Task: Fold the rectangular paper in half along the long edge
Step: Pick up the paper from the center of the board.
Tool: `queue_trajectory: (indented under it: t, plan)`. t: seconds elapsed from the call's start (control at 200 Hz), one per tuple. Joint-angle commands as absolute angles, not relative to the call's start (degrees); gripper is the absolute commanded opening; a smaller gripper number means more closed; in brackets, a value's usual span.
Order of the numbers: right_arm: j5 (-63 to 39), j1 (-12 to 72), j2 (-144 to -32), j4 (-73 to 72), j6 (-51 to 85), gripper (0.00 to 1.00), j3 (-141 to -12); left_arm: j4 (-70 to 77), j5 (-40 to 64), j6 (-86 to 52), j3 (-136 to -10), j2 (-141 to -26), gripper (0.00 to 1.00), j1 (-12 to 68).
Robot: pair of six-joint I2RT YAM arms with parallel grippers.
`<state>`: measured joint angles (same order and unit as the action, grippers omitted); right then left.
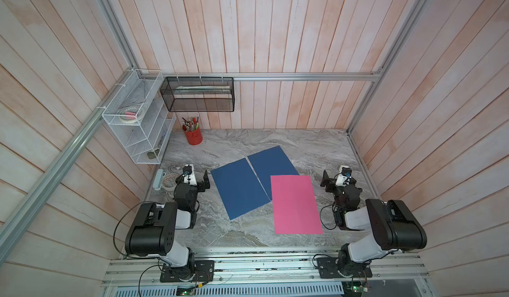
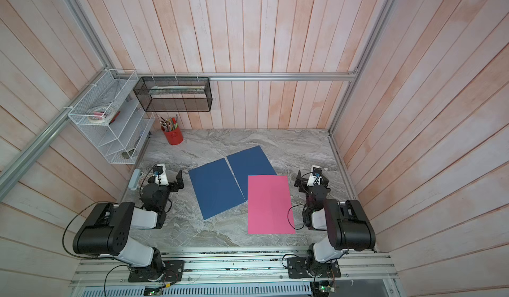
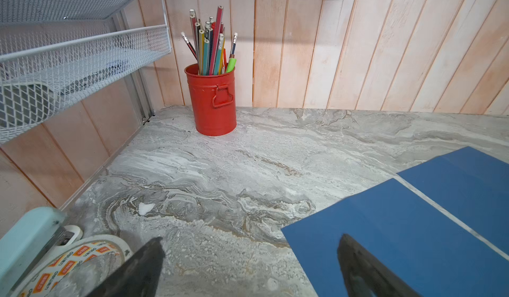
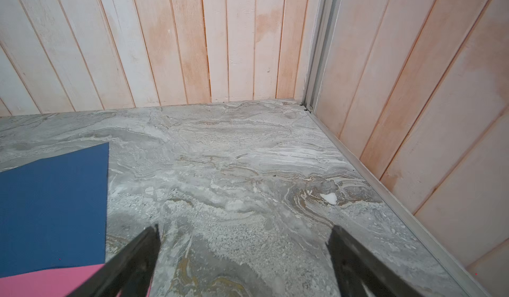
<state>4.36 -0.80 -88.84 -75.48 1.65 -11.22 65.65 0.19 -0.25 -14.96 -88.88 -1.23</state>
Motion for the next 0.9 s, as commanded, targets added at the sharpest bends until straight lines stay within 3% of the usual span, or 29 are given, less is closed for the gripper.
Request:
queue_trajectory:
  t: [0.0,0.73,0.805,0.895]
  plan:
    - [3.9,-1.1,-89.6,-77.2,1.3,0.98,-12.0,67.1,1.1,-0.5,-15.9,-89.6,1.00,-1.5]
    - [3.2,-1.5,-89.6,-76.8,1.8,0.98,-12.1,67.8,2.8,-0.5,-15.3,-89.4,1.00,-1.9]
    - [5.9,-1.6,-87.6,-75.3,2.7,0.98,-12.3,69.2,3.5,-0.5,-13.8,-86.7,1.00,-1.9]
    - [6.3,-2.1,-79.8,-66.2,3.5,0.98,-13.9,62.2,-3.7,-3.2,-13.3,-77.7,1.00,-1.9]
